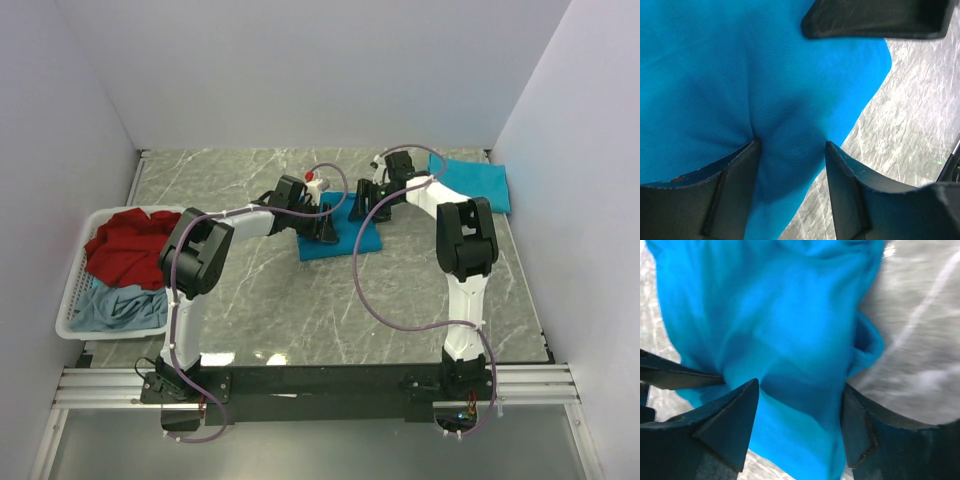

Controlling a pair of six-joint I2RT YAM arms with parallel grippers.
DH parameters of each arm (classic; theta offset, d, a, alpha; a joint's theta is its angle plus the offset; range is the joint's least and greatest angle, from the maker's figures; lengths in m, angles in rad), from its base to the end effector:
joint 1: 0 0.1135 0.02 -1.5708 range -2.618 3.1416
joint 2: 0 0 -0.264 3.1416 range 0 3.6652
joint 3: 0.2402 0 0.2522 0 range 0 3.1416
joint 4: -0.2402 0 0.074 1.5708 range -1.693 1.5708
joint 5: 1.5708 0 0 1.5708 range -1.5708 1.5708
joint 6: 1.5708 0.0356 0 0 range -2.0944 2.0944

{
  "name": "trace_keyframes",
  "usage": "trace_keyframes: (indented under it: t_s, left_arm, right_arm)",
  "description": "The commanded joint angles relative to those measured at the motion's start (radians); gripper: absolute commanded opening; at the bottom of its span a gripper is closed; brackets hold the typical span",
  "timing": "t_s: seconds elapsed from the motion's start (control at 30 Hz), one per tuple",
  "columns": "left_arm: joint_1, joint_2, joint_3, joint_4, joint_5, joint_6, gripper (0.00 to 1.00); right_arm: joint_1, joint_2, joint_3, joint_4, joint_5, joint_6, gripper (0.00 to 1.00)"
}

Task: Fold and stack the t-shirts
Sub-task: Neatly place the folded tshirt to the corner

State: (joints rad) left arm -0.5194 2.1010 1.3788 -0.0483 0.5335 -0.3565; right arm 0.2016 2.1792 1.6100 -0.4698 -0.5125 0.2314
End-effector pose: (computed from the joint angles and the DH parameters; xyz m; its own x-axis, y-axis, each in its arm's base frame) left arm 0.3835 -0.2401 0.1515 -0.8263 0.1263 -0.5488 0.4864 0.6514 -0.5824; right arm 0.4500 0.1098 0.1581 -0.9178 0.0164 -0.3966 -0.2133 0.8222 0.5277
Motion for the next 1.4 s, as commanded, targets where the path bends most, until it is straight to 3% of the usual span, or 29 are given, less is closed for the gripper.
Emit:
trace_keyframes:
  t_s: [0.0, 0.07, 0.17, 0.2, 0.23, 0.3, 0.33, 0.37, 0.53, 0.7, 0.8, 0.97, 1.37]
  left_arm:
    - [-0.017, 0.031, -0.018, -0.081, -0.03, 0.019, 0.61]
    - [-0.018, 0.027, -0.02, -0.079, -0.032, 0.021, 0.61]
    - [-0.018, 0.005, -0.026, -0.074, -0.038, 0.019, 0.61]
    - [-0.018, -0.024, -0.032, -0.073, -0.056, 0.019, 0.61]
    - [-0.018, -0.048, -0.037, -0.07, -0.072, 0.021, 0.62]
    - [-0.016, -0.123, -0.078, -0.049, -0.119, 0.025, 0.64]
    - [-0.011, -0.312, -0.099, -0.079, -0.253, 0.042, 0.71]
    - [-0.011, -0.314, -0.104, -0.079, -0.254, 0.042, 0.71]
    - [0.027, -0.657, -0.179, -0.175, -0.43, 0.112, 0.84]
    - [0.076, -0.901, -0.323, -0.252, -0.481, 0.191, 0.87]
    - [0.082, -0.991, -0.417, -0.26, -0.492, 0.221, 0.87]
    - [0.082, -1.067, -0.512, -0.24, -0.51, 0.24, 0.87]
    - [0.087, -1.075, -0.515, -0.245, -0.494, 0.269, 0.87]
  right_arm:
    - [0.025, 0.047, -0.002, -0.024, -0.04, 0.04, 0.66]
    - [0.028, 0.057, 0.005, -0.015, -0.046, 0.051, 0.58]
    - [0.022, 0.073, 0.031, -0.012, -0.017, 0.049, 0.27]
    - [0.021, 0.074, 0.048, -0.012, -0.009, 0.045, 0.06]
    - [0.019, 0.077, 0.06, -0.018, 0.006, 0.023, 0.0]
    - [0.015, 0.077, 0.103, -0.05, 0.095, -0.016, 0.0]
    - [0.013, 0.061, 0.149, -0.108, 0.218, -0.109, 0.0]
    - [0.015, 0.06, 0.177, -0.109, 0.261, -0.11, 0.0]
    - [0.021, 0.002, 0.286, -0.214, 0.48, -0.271, 0.0]
    - [0.027, -0.067, 0.283, -0.169, 0.757, -0.449, 0.0]
    - [0.028, -0.084, 0.245, -0.136, 0.841, -0.506, 0.0]
    - [0.018, -0.131, 0.202, -0.04, 0.98, -0.622, 0.0]
    - [-0.056, -0.099, 0.337, -0.036, 1.0, -0.791, 0.0]
